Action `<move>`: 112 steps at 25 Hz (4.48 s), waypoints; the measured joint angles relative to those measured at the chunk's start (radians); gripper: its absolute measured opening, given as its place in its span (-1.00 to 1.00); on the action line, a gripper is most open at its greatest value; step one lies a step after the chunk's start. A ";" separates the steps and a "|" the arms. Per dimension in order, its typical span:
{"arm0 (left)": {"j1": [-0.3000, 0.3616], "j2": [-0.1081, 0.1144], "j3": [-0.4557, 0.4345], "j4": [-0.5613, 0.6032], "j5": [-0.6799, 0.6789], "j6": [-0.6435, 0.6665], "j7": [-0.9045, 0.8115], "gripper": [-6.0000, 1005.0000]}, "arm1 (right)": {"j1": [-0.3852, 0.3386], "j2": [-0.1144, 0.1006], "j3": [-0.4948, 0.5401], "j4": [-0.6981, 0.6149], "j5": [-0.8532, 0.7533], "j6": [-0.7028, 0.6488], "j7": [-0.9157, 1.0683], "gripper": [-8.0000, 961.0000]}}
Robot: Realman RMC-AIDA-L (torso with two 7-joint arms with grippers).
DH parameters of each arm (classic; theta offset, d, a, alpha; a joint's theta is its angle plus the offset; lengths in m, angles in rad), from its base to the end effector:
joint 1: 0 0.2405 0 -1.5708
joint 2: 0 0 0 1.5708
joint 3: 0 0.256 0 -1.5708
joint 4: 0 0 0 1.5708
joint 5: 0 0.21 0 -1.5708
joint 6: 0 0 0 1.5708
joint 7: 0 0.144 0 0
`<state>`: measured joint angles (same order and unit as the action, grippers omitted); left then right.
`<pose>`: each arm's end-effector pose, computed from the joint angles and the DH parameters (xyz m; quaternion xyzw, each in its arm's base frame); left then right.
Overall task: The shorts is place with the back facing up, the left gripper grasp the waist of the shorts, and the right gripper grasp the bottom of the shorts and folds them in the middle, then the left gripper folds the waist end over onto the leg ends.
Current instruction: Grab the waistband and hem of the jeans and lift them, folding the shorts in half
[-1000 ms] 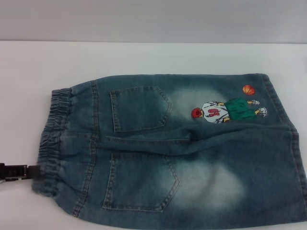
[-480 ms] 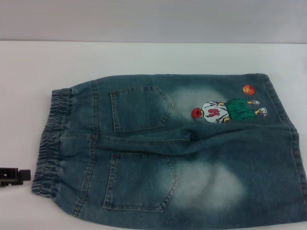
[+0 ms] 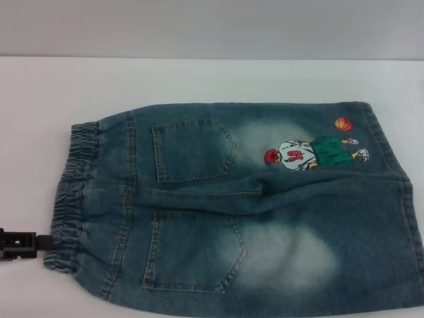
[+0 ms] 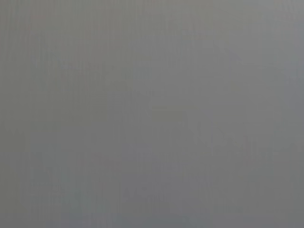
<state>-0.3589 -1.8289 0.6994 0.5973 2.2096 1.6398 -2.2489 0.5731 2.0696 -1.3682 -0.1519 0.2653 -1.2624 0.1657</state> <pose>-0.3746 0.2634 0.0797 -0.7322 -0.6669 -0.1143 0.0773 0.3010 0.3830 0.0685 -0.5620 0.1757 0.3870 0.7096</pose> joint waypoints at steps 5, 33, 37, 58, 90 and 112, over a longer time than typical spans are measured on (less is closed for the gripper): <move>0.000 -0.002 0.001 0.000 0.023 -0.008 -0.005 0.13 | 0.000 0.000 0.000 0.000 -0.002 0.000 0.000 0.25; -0.024 -0.027 0.015 -0.004 0.055 -0.008 -0.009 0.30 | 0.001 -0.002 0.000 0.006 -0.002 0.000 0.000 0.25; -0.026 -0.031 0.016 -0.002 0.055 -0.003 -0.008 0.30 | 0.000 -0.002 0.000 0.006 -0.001 0.000 0.000 0.25; -0.028 -0.030 -0.005 0.012 0.046 0.006 -0.008 0.26 | -0.003 0.000 0.000 0.006 0.003 0.000 0.000 0.24; -0.052 -0.044 -0.006 0.010 0.051 0.015 -0.008 0.15 | 0.001 -0.002 0.000 0.006 0.004 0.026 0.000 0.24; -0.055 -0.040 0.000 0.001 0.054 0.027 -0.012 0.07 | 0.006 -0.002 0.002 0.004 0.003 0.031 0.000 0.24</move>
<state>-0.4143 -1.8684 0.6989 0.5982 2.2632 1.6665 -2.2610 0.5795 2.0677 -1.3667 -0.1483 0.2683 -1.2314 0.1656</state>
